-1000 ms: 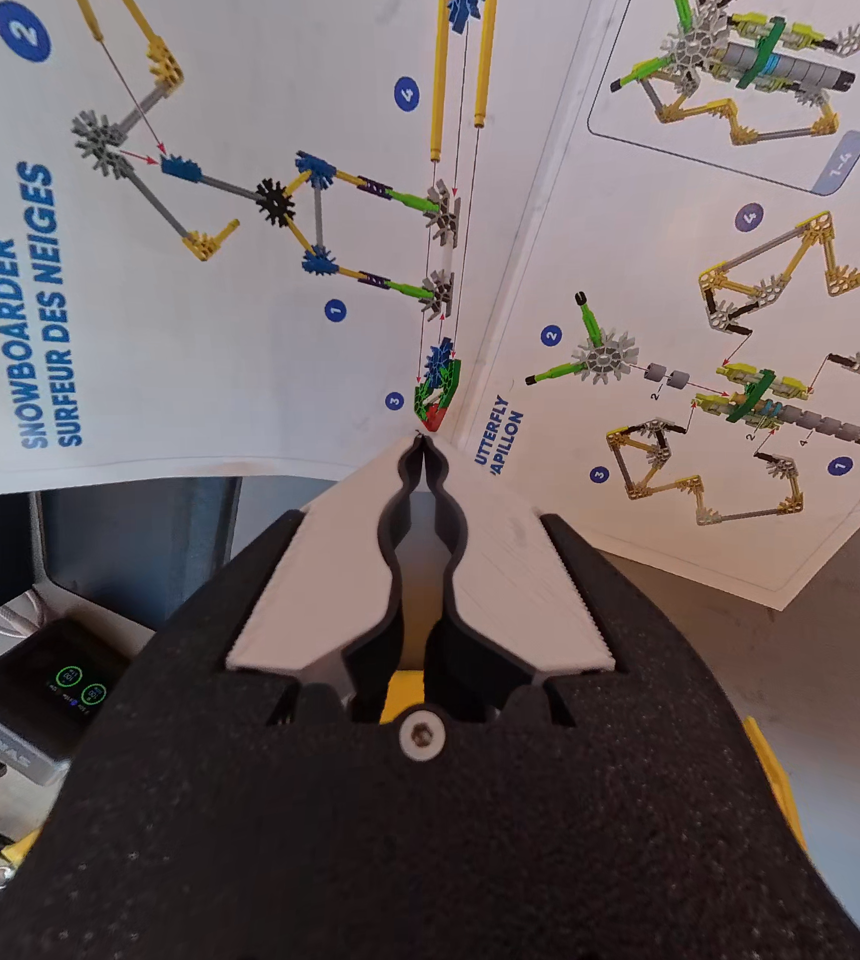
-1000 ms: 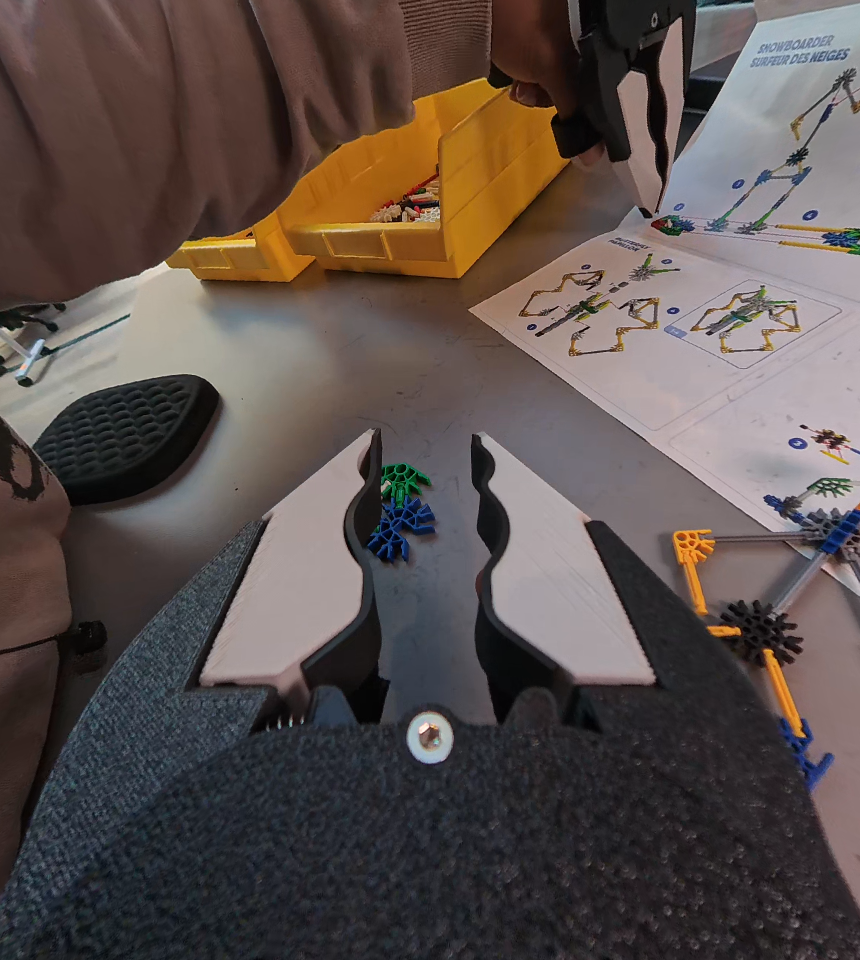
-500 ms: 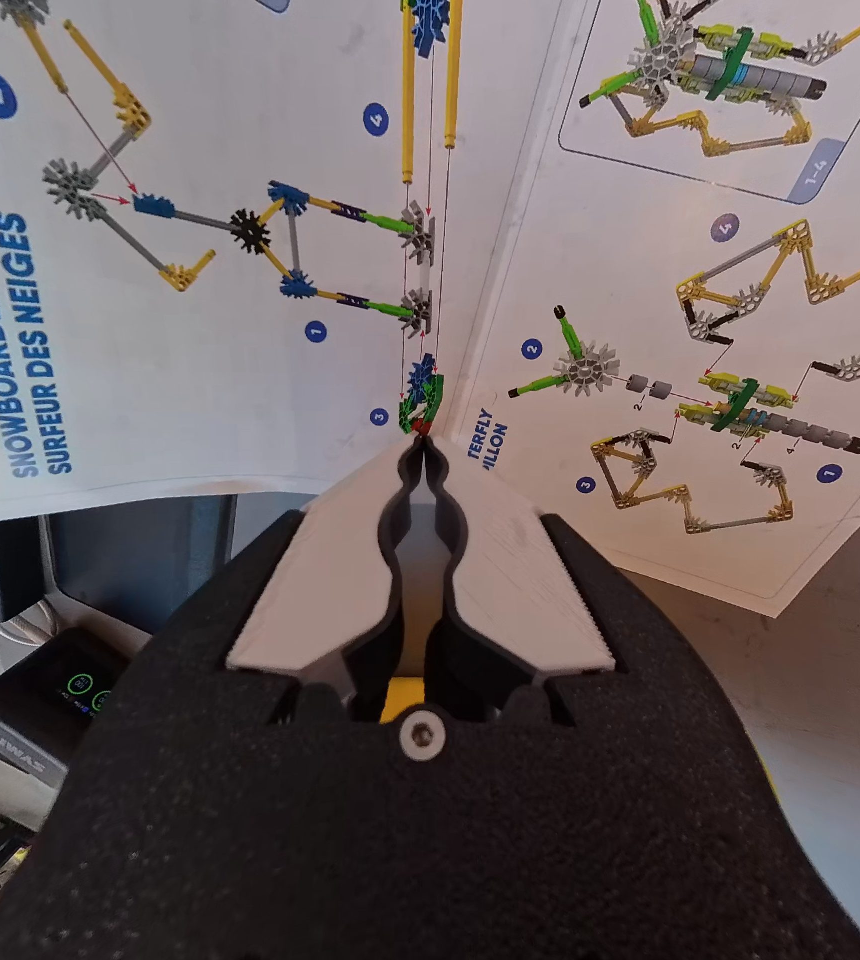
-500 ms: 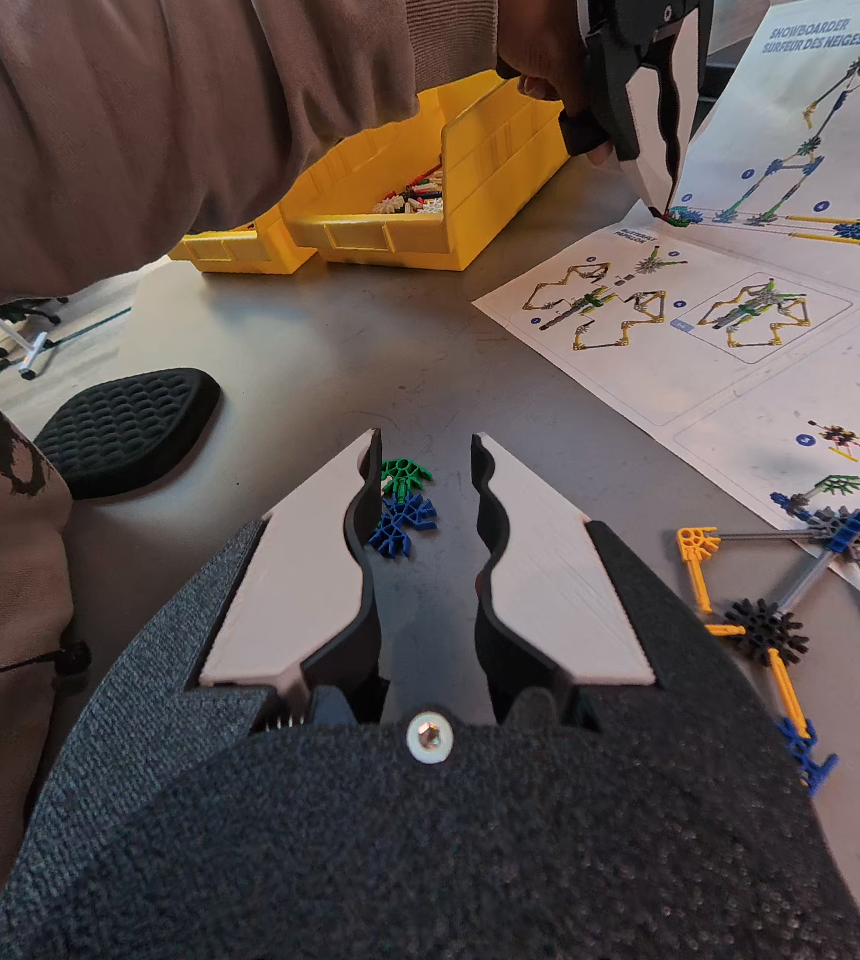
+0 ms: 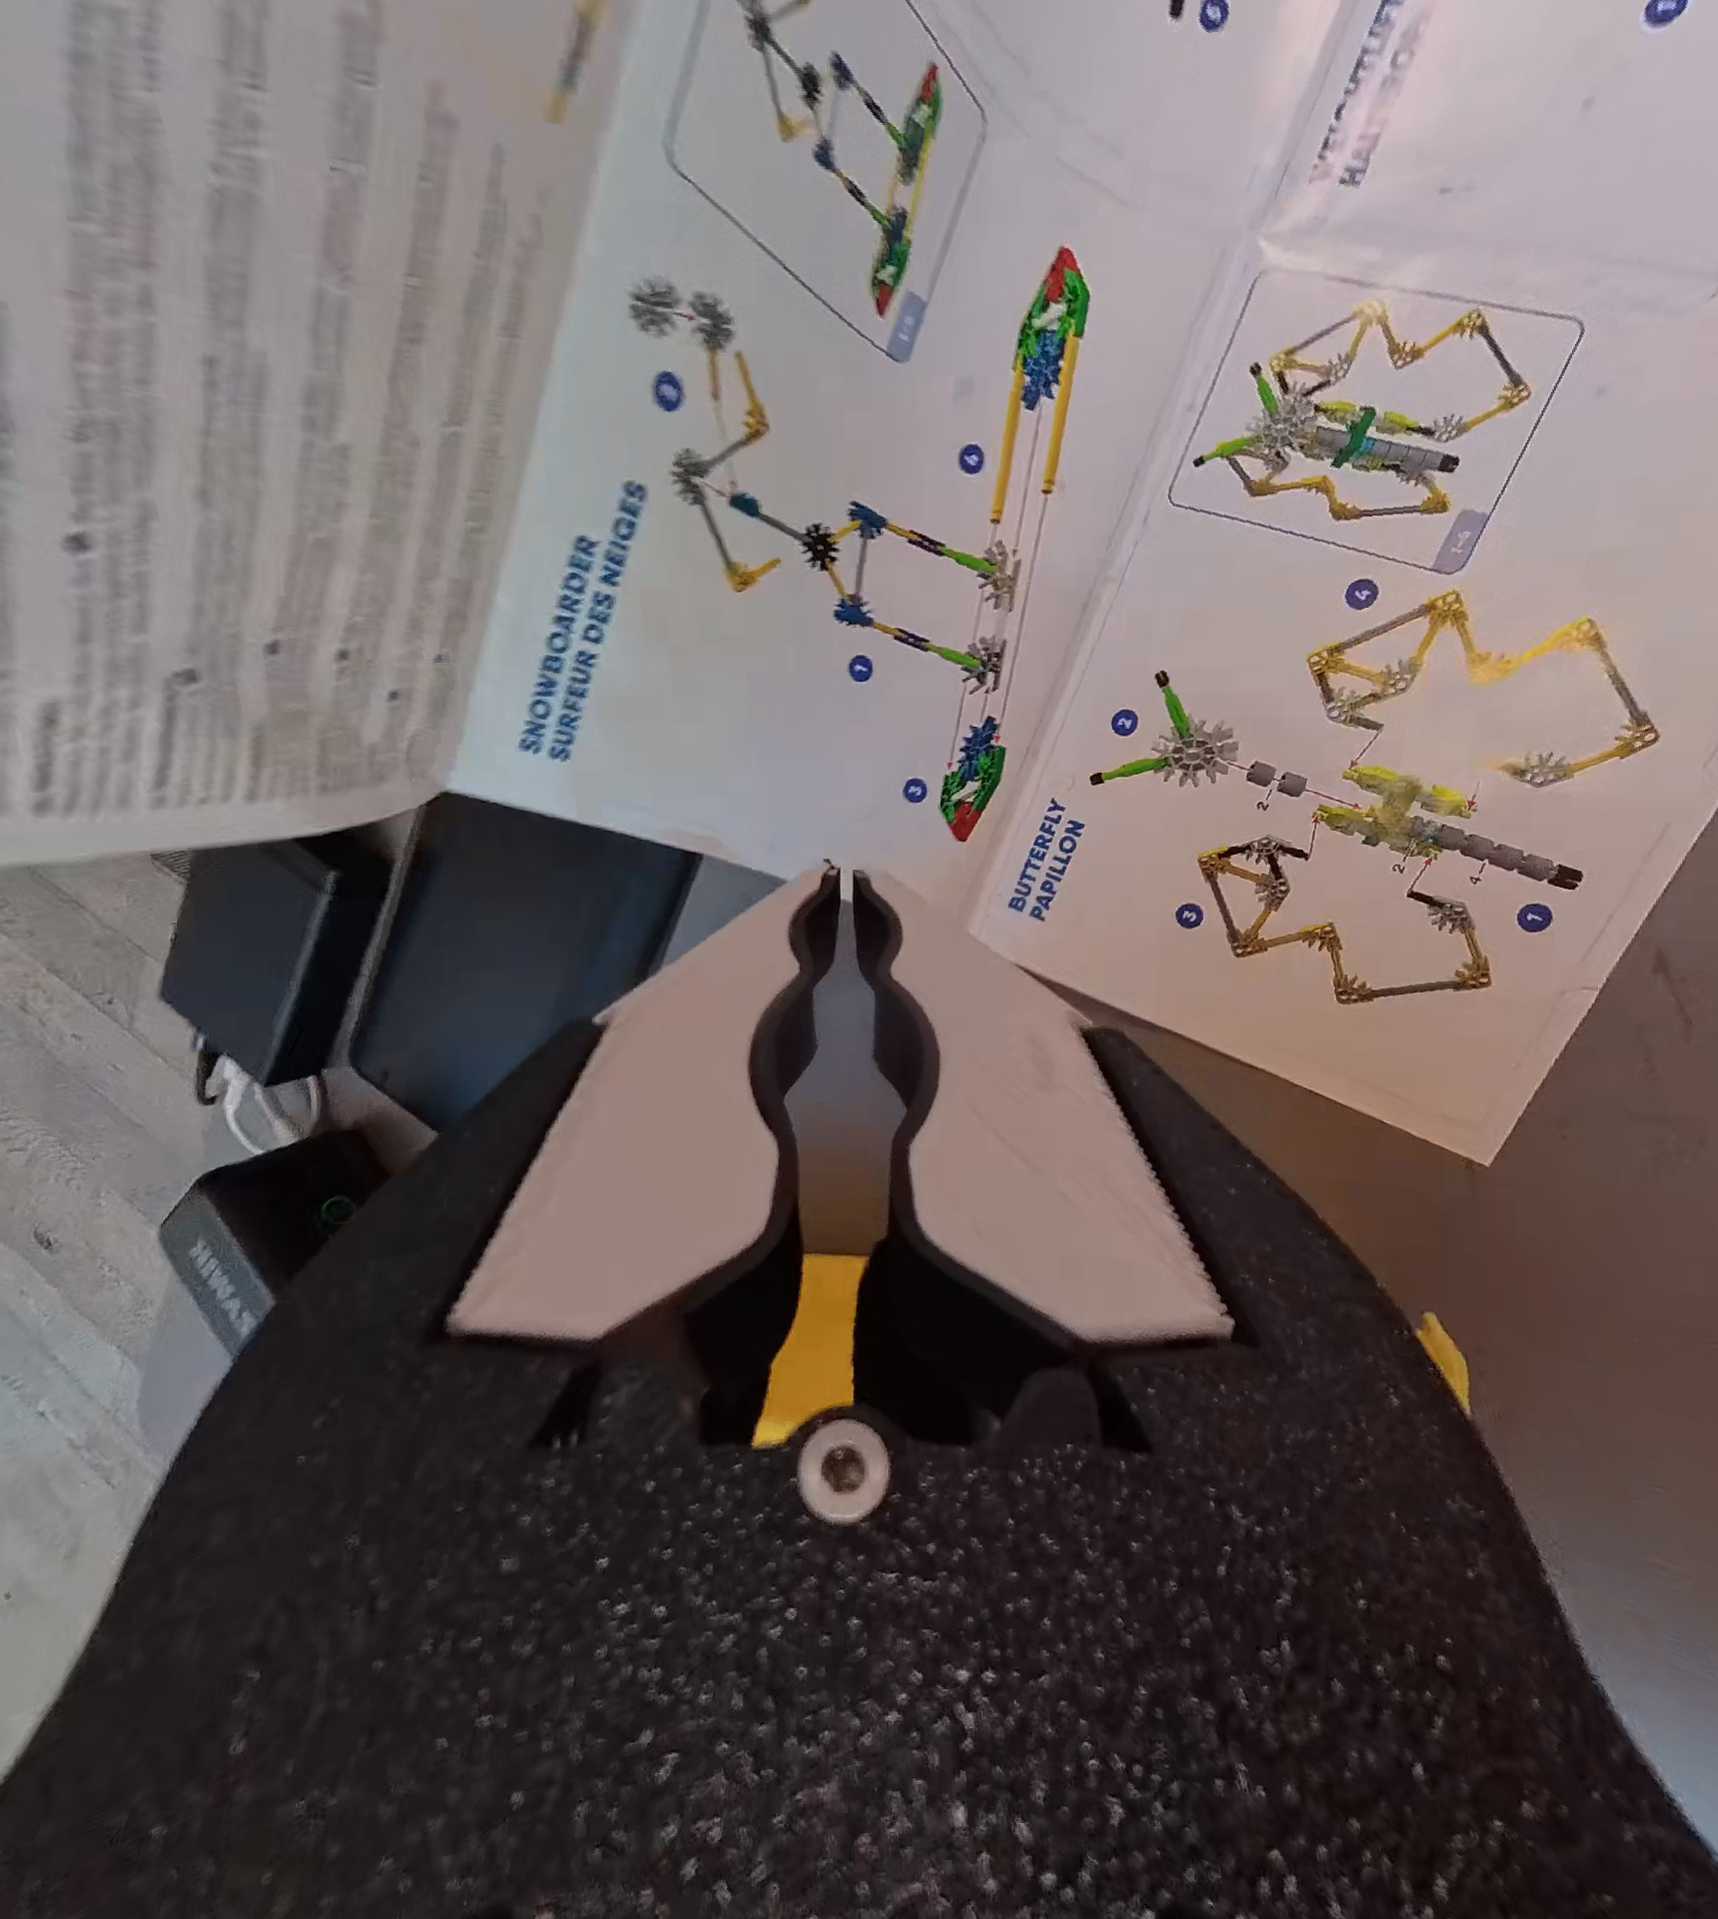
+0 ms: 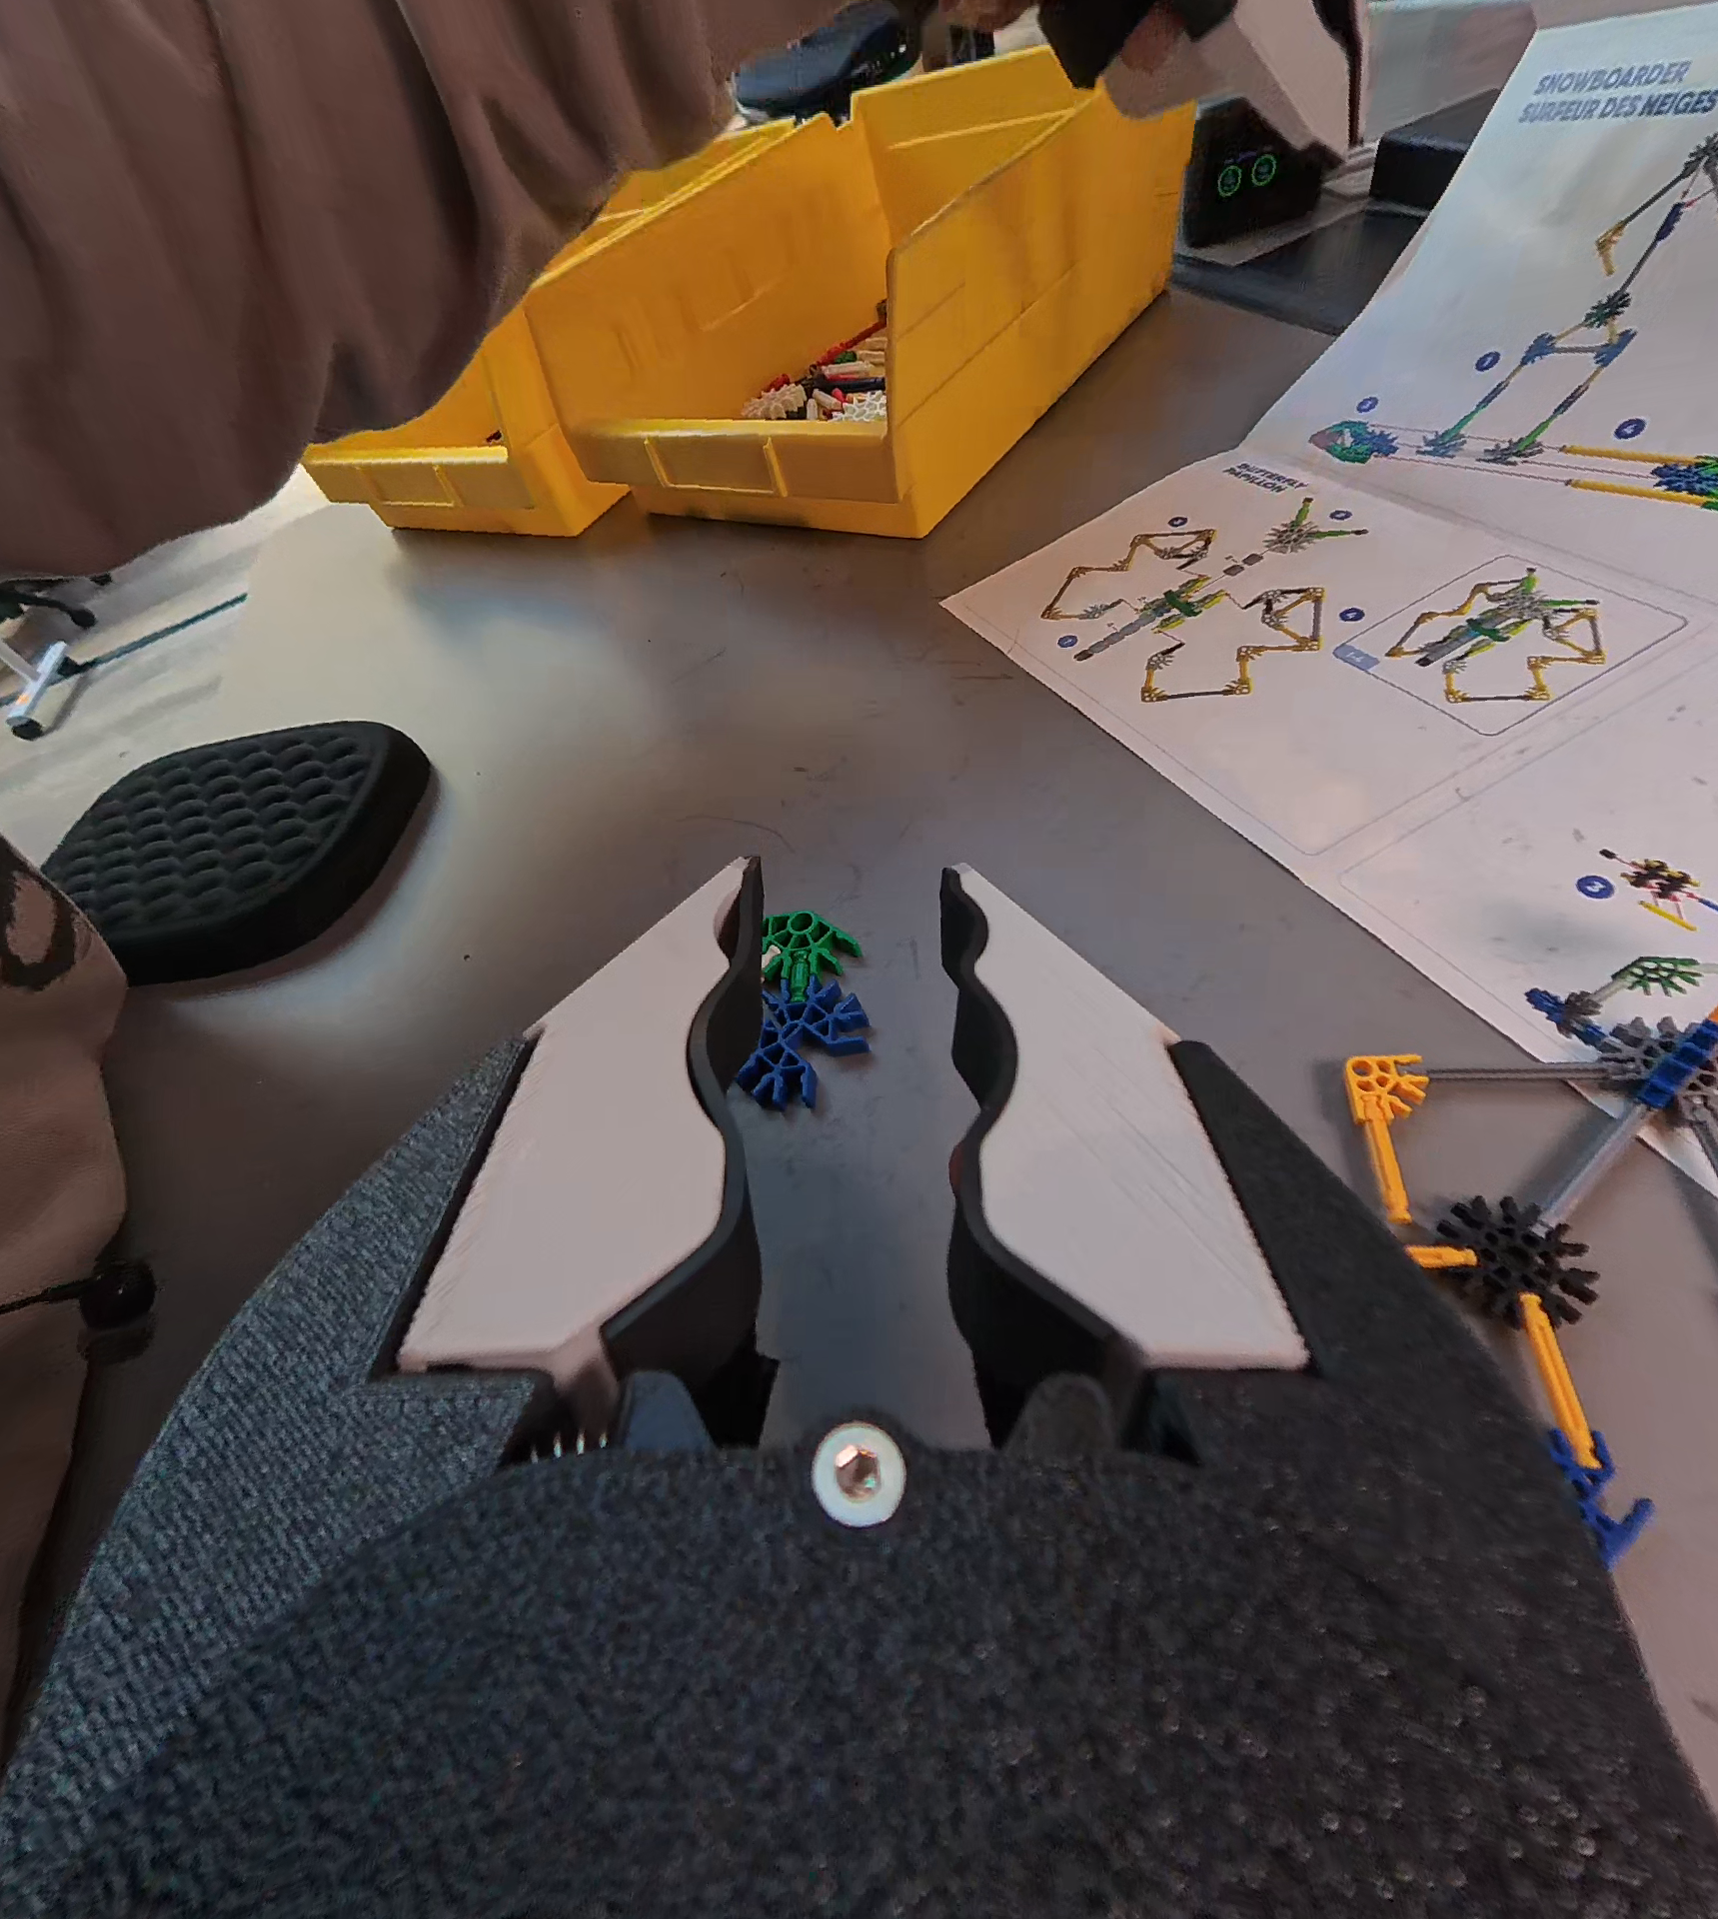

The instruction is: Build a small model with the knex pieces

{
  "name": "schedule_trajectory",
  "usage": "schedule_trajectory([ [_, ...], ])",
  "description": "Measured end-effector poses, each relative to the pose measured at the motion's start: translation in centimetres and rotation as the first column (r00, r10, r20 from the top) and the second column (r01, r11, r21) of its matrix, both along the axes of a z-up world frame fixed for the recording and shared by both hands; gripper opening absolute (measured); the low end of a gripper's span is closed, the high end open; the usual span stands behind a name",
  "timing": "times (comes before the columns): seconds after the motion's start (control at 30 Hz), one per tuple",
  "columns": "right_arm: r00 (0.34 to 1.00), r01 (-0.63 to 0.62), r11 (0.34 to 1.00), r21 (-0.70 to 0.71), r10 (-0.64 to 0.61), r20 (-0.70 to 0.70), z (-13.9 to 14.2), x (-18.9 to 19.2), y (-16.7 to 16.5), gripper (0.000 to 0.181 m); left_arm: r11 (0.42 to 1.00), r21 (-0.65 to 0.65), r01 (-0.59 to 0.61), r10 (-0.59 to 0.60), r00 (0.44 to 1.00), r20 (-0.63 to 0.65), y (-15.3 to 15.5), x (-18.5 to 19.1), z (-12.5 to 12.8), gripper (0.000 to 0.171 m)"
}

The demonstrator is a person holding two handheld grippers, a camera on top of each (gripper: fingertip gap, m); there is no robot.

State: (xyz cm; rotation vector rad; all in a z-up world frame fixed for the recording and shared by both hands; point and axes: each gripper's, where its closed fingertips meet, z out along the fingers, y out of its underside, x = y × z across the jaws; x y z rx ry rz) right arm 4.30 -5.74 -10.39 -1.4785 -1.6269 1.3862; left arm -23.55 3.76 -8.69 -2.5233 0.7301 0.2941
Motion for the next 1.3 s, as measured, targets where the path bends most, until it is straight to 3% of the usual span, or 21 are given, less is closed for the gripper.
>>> schedule_trajectory([
  [0.13,1.000,-0.006,1.000,0.011,0.006,0.006,-0.1,0.0,-0.2,0.033,0.987,0.124,-0.106,0.110,0.994,-0.027,-2.9,-4.2,4.9,0.008],
  [0.2,1.000,-0.007,1.000,0.015,0.006,0.008,-0.2,0.0,-0.2,0.033,0.975,0.134,-0.176,0.183,0.983,-0.035,-5.1,-6.9,5.9,0.009],
  [0.27,1.000,-0.007,1.000,0.018,0.007,0.012,-0.3,0.0,-0.2,0.033,0.965,0.077,-0.250,0.252,0.968,-0.011,-7.6,-9.0,5.0,0.011],
  [0.43,1.000,-0.008,0.999,0.041,0.007,0.021,-0.5,-0.1,-0.4,0.032,0.924,-0.123,-0.362,0.368,0.929,0.034,-13.1,-11.2,-1.3,0.014],
  [0.57,1.000,-0.008,0.999,0.048,0.007,0.029,-0.6,-0.1,-0.4,0.032,0.895,-0.209,-0.395,0.414,0.908,0.058,-14.8,-11.1,-5.0,0.014],
  [0.7,1.000,-0.008,0.999,0.045,0.007,0.027,-0.6,-0.1,-0.4,0.032,0.876,-0.254,-0.409,0.432,0.901,0.038,-15.3,-11.1,-6.9,0.014],
  [1.07,1.000,-0.015,0.999,0.052,0.014,0.025,-0.6,-0.1,-0.6,0.032,0.859,-0.304,-0.411,0.423,0.906,-0.029,-15.9,-11.7,-7.5,0.012],
  [1.13,1.000,-0.016,0.998,0.053,0.015,0.025,-0.6,-0.1,-0.6,0.032,0.862,-0.300,-0.409,0.422,0.906,-0.024,-16.1,-11.7,-7.3,0.002],
  [1.3,0.999,-0.017,0.998,0.054,0.016,0.028,-0.6,-0.1,-0.6,0.032,0.871,-0.255,-0.421,0.446,0.894,0.045,-16.1,-11.8,-5.9,0.001],
])
